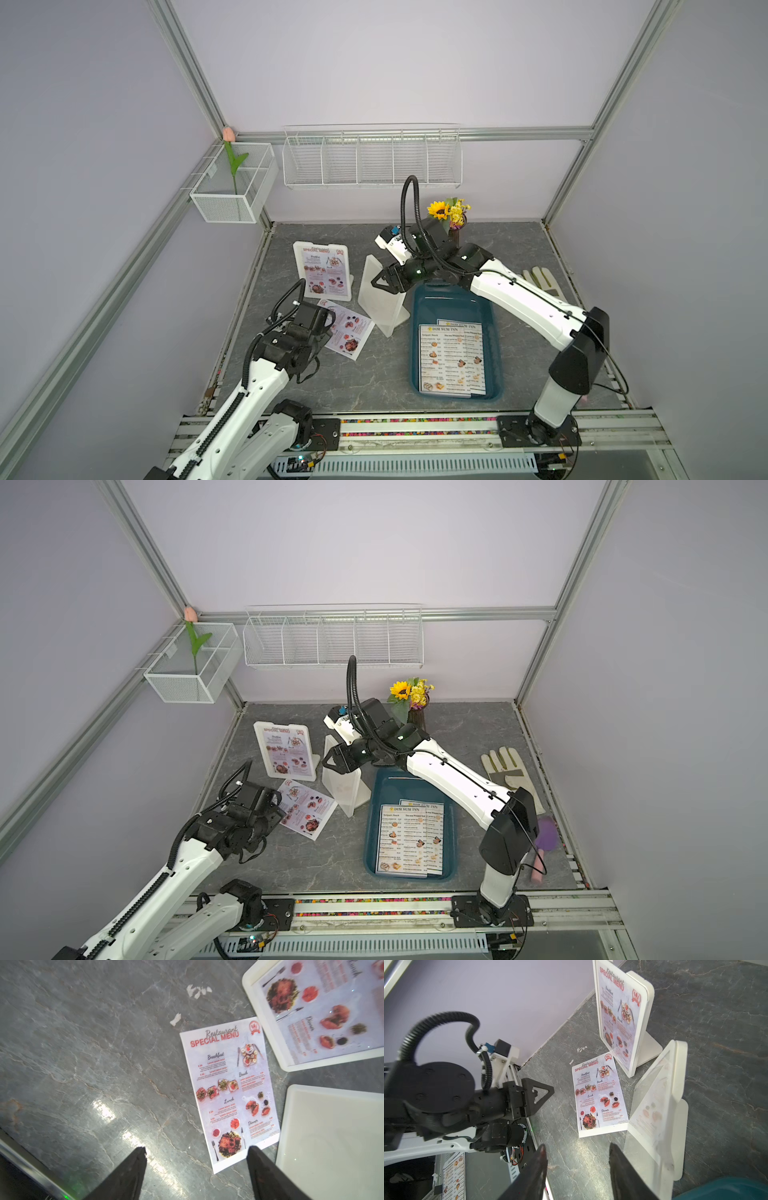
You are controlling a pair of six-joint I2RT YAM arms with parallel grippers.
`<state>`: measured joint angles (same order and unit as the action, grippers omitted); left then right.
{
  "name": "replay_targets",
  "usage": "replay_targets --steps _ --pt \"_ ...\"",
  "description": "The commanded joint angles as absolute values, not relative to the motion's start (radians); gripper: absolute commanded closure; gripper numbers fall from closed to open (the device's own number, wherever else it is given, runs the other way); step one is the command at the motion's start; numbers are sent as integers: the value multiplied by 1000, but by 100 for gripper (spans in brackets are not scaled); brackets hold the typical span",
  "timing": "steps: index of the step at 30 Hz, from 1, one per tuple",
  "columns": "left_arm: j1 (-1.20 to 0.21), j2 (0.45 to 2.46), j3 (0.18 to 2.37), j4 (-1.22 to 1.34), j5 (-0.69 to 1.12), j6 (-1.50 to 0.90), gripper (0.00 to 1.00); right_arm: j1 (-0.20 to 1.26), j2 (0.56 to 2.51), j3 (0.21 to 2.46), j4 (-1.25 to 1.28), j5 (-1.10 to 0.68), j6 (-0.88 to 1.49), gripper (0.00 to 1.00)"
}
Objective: Replace the menus in the menu holders
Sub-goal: Adjust the menu at the center of the board, then pick up the menu from the storage box.
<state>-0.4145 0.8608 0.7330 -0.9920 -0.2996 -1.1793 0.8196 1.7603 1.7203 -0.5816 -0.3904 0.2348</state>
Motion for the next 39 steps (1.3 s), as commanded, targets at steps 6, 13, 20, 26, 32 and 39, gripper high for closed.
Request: replay_targets --steps 6,13,20,26,32,39 --pt "-486 1004 896 -876 -253 -989 29 740 1547 1486 -556 -231 314 37" --pt "-635 1005 887 -827 -224 -816 28 636 1372 1238 -679 -147 346 30" --pt "-737 1008 792 -652 29 -685 20 630 1336 1030 -763 -44 463 24" --pt "-790 1064 785 -613 154 -567 18 628 1331 904 -709 -58 517 23" --pt "-795 1111 784 -578 226 -538 18 622 1392 871 -657 -110 506 24" --pt "-820 1155 791 -567 223 -553 16 618 1444 786 -586 -164 535 24"
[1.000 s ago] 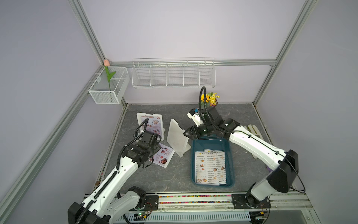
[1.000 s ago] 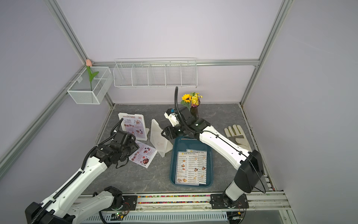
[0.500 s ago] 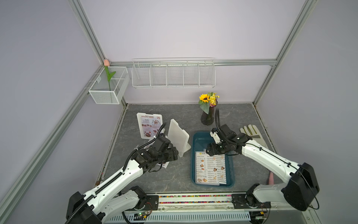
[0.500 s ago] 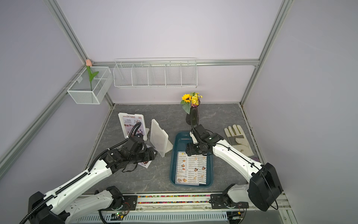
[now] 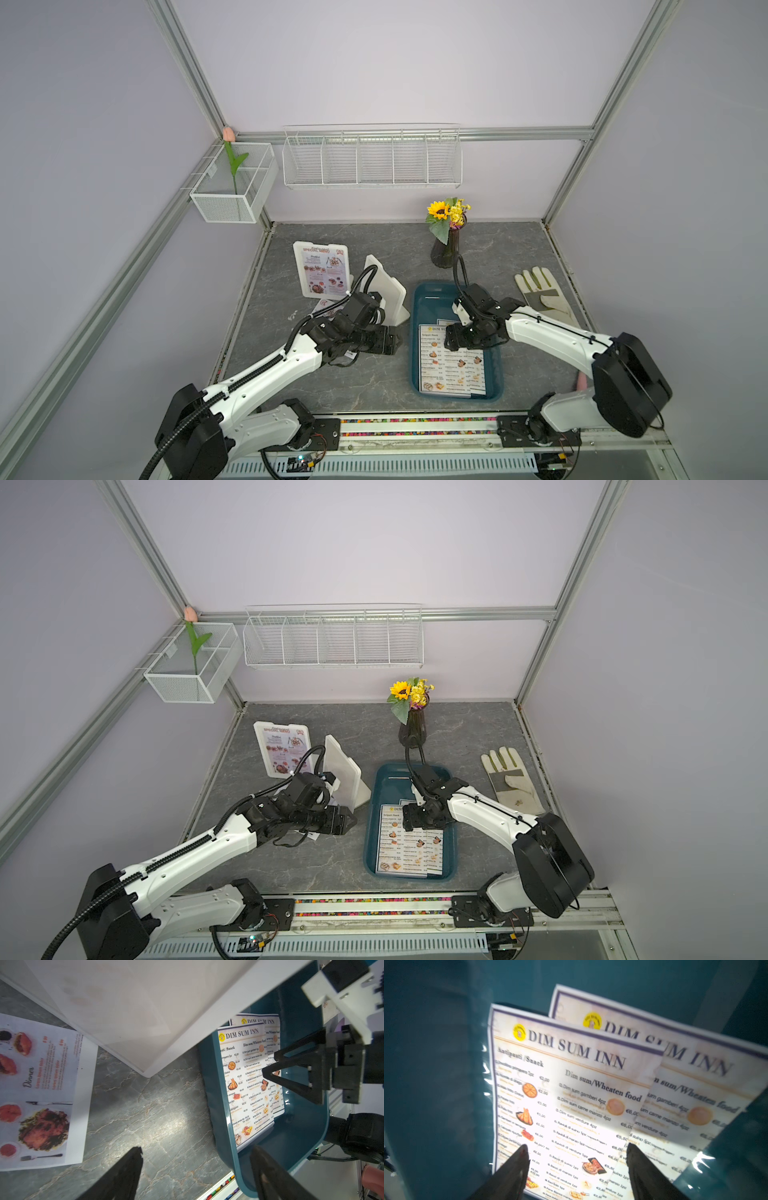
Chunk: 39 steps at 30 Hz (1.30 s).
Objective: Replace the menus in the menu holders
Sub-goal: Pick up the menu from the storage box.
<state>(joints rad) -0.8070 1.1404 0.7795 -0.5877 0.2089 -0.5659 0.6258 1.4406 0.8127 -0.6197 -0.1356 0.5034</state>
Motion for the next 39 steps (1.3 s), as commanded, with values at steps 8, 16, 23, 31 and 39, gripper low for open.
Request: replay_targets --steps 8,16,23,31,39 --pt "-857 1219 812 -553 220 -548 16 602 1432 746 -570 -167 526 23" --pt "-873 1275 813 -518 267 -548 19 600 1429 715 -478 -275 535 29" --pt "-899 1326 841 -514 271 -541 22 600 1442 740 -458 -322 536 40" --pt "-902 1328 847 -520 259 -545 25 601 1478 773 -471 -341 515 55" --pt "-902 1323 864 -582 172 -554 23 601 1493 763 -414 -376 524 61"
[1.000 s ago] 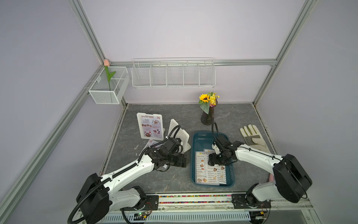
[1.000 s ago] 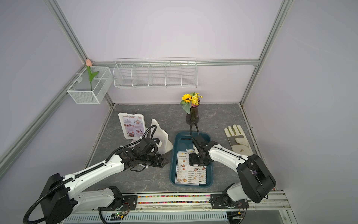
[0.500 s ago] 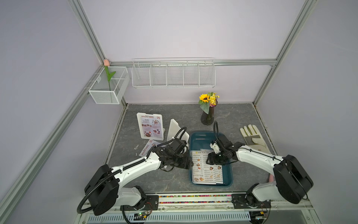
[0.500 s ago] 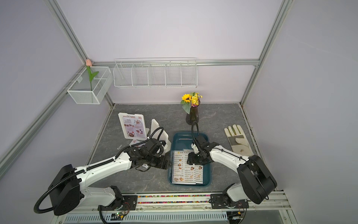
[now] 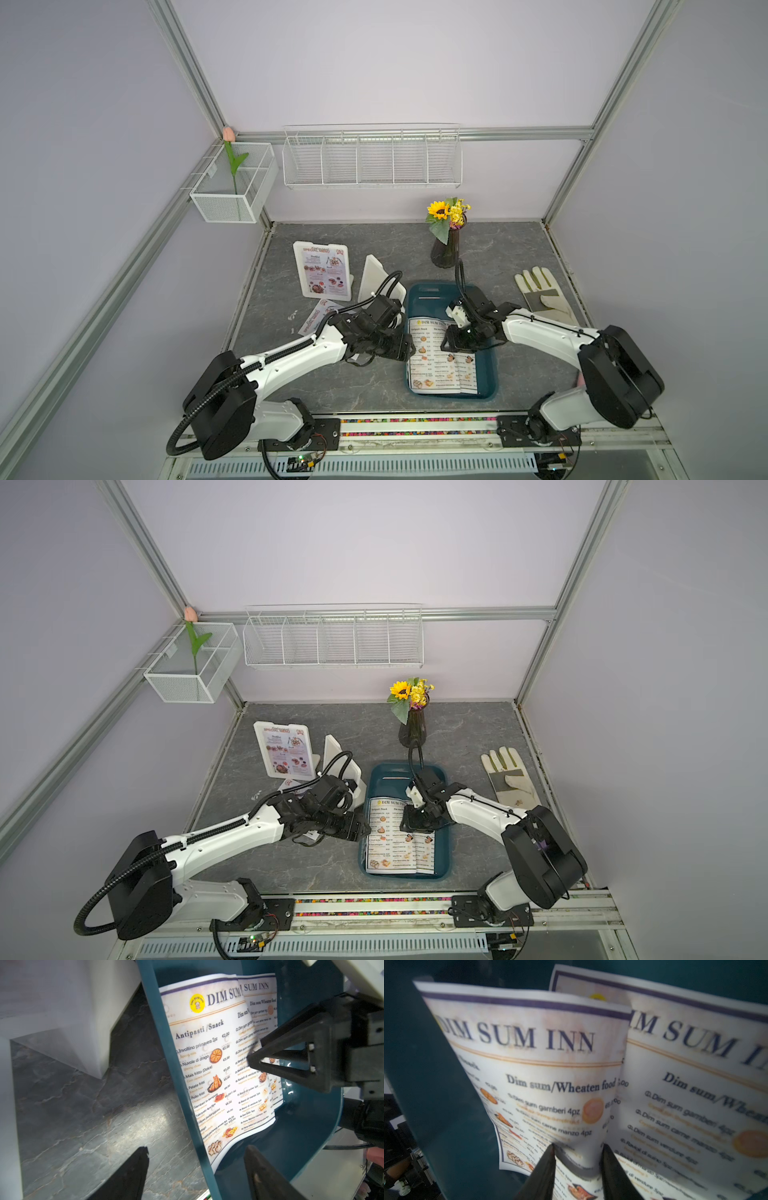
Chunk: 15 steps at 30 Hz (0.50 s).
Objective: Replace the menus in the menu holders
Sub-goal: Pick up the menu from the storage box.
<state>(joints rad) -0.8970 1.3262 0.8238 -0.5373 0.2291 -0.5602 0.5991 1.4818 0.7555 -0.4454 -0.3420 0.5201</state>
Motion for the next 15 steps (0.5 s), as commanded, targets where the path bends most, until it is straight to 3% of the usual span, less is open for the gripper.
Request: replay_targets --steps 1,5,15 --pt "-902 1324 874 -599 160 -551 22 601 1489 760 -413 -376 527 61" --pt "-902 1324 913 -642 137 -537 21 598 1476 759 -442 -365 529 45" --pt "-902 1353 943 -658 142 -553 21 574 1444 750 -484 -378 545 39"
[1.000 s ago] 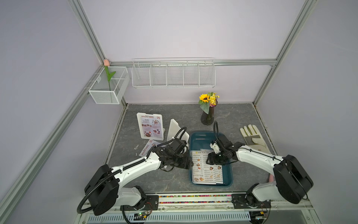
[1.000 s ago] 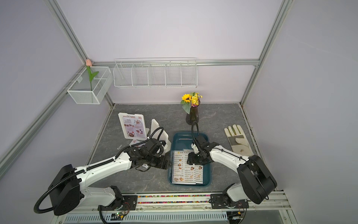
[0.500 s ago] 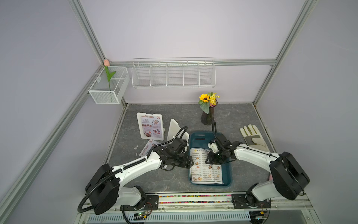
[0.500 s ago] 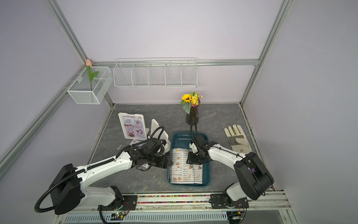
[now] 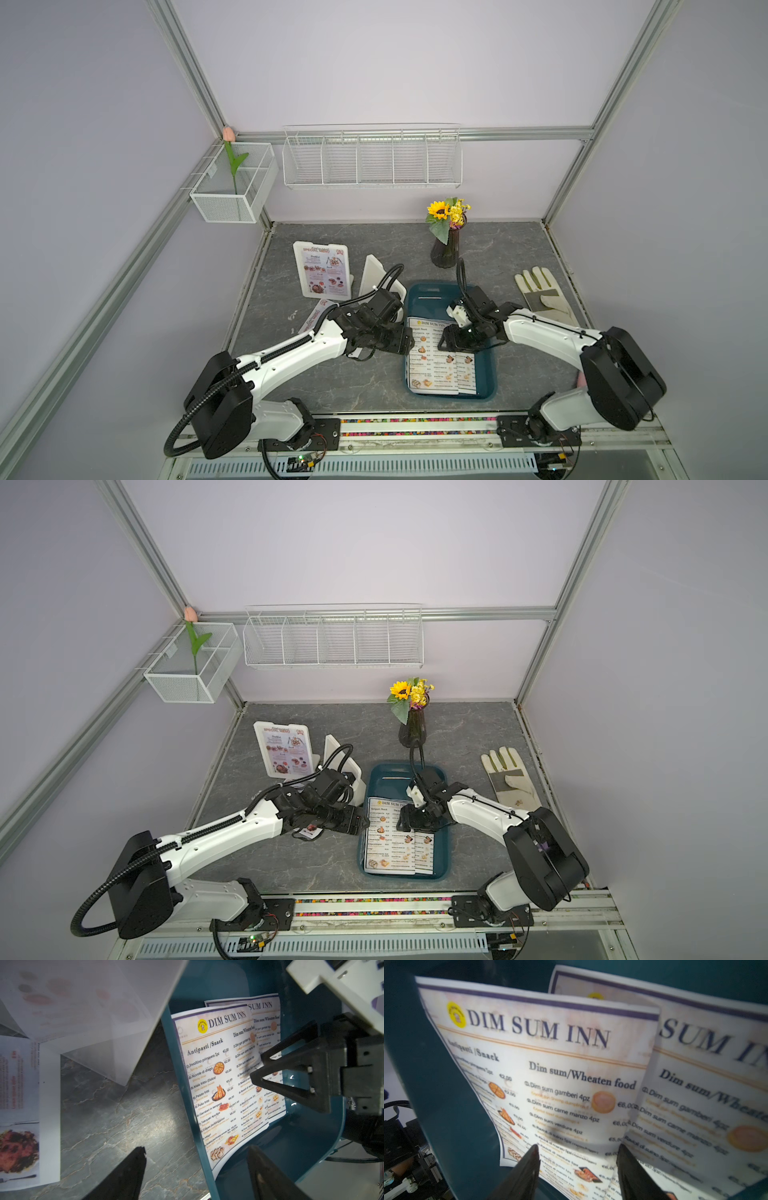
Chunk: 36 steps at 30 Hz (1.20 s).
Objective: Replace the menus in the menu holders
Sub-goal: Pick up the menu from the storage box.
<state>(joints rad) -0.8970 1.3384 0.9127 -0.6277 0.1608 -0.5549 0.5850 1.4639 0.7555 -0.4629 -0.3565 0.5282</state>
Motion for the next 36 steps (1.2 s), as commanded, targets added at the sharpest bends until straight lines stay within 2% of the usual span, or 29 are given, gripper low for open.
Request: replay_targets --steps 1,4,13,26,32,36 --pt "-902 1354 944 -657 147 -558 21 570 1439 741 -466 -384 555 40" --pt "-903 1353 932 -649 165 -570 21 567 1436 733 -450 -387 561 41" --pt "-903 1360 956 -667 157 -565 26 565 1479 749 -430 -385 527 54" --pt "-903 1412 1001 -652 128 -612 24 566 1449 752 -385 -457 491 54" --pt "-906 1419 1002 -633 131 -654 28 567 1465 762 -389 -471 475 54" --pt "-908 1402 975 -617 116 -705 35 567 1462 758 -391 -475 469 54"
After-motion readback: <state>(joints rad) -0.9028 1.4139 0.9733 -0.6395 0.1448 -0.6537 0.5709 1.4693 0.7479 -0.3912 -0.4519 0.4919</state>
